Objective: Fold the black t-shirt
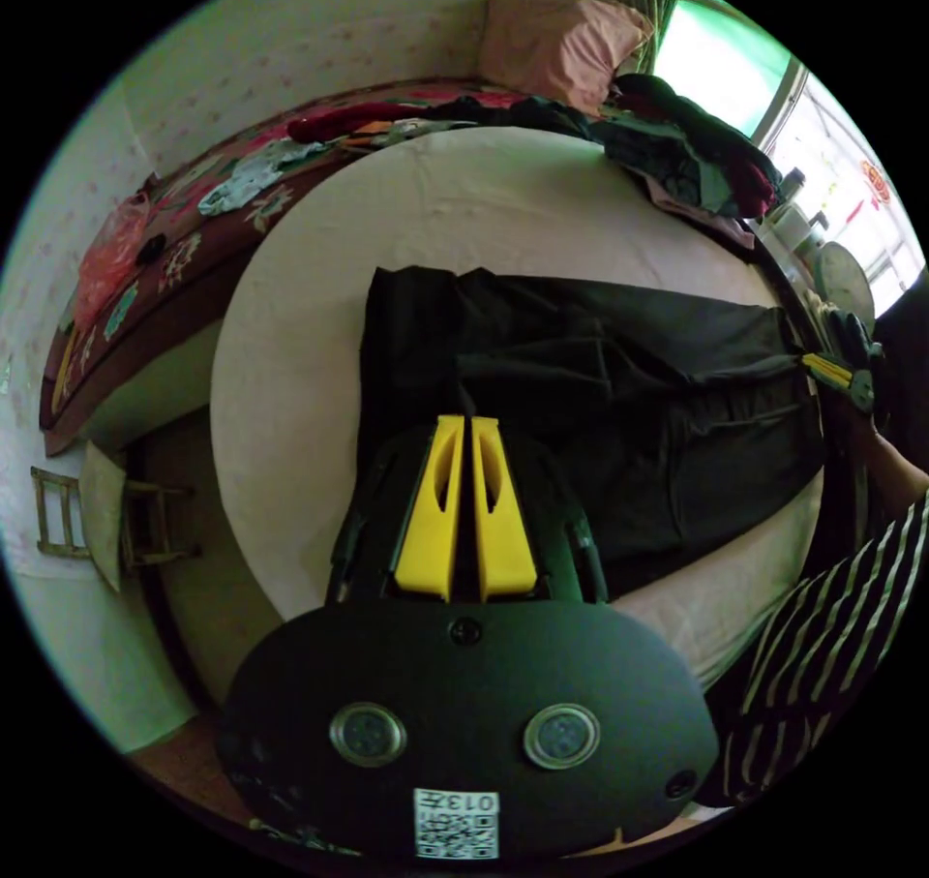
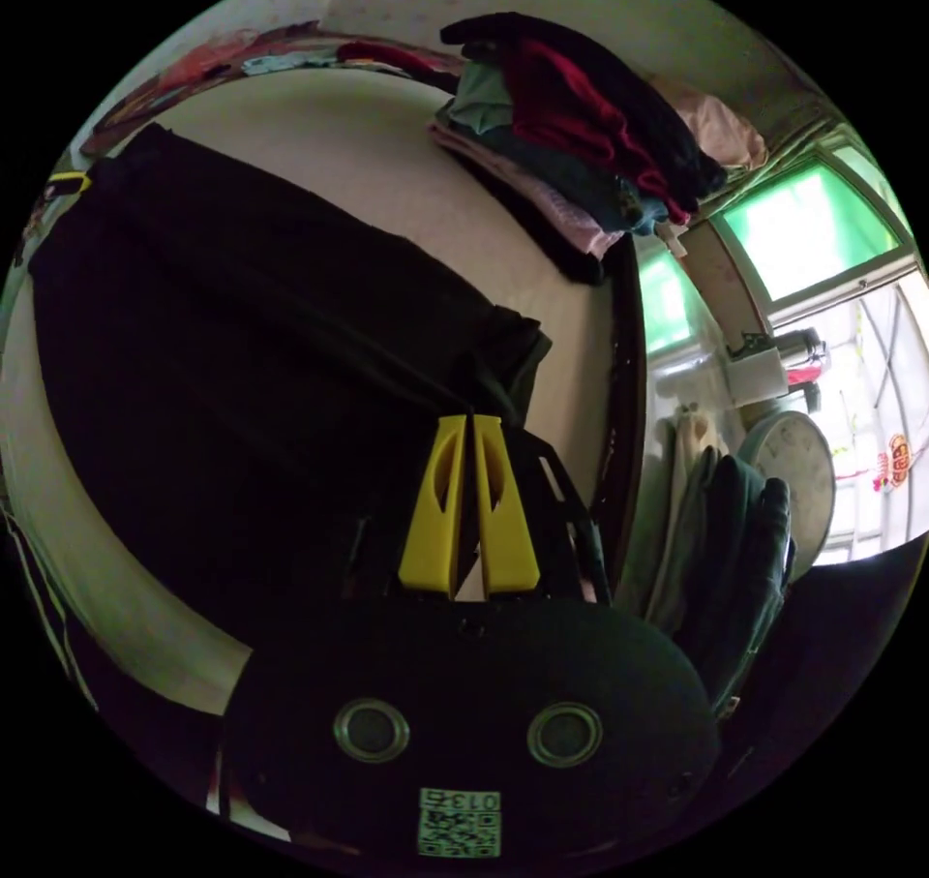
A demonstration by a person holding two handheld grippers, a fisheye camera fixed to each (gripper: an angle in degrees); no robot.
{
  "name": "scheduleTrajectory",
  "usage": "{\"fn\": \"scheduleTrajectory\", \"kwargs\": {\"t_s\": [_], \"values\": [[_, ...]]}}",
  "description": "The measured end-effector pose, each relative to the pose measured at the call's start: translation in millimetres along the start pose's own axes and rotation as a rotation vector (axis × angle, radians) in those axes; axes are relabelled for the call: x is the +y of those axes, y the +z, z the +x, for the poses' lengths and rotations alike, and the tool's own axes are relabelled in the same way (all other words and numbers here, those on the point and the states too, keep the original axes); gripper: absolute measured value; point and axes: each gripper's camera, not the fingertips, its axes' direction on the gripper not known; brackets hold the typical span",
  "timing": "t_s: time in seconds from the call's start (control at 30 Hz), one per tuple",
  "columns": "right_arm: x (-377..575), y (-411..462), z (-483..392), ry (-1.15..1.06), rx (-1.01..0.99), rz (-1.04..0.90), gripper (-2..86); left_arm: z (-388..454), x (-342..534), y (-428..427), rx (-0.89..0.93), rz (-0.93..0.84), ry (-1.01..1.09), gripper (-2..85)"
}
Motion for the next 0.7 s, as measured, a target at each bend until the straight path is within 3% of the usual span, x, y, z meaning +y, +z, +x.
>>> {"fn": "scheduleTrajectory", "kwargs": {"t_s": [0.23, 0.4, 0.6, 0.7], "values": [[42.2, -15.1, 39.2, 0.124, -0.060, -0.028, 3.8, -14.1, 29.4, -11.3, 0.007, -0.047, -0.068, 5.2], [12.5, -18.1, 52.2, 0.104, -0.077, 0.084, 7.1, -13.7, 21.2, -37.5, -0.017, 0.087, -0.118, 6.3], [-0.3, 34.1, 50.4, 0.054, -0.129, -0.109, 3.0, 29.9, -35.6, -2.1, -0.043, 0.045, -0.004, 2.8], [13.8, 30.9, 74.5, 0.200, -0.180, -0.098, 2.0, 42.6, -46.6, 26.4, -0.057, -0.033, 0.036, 1.2]]}}
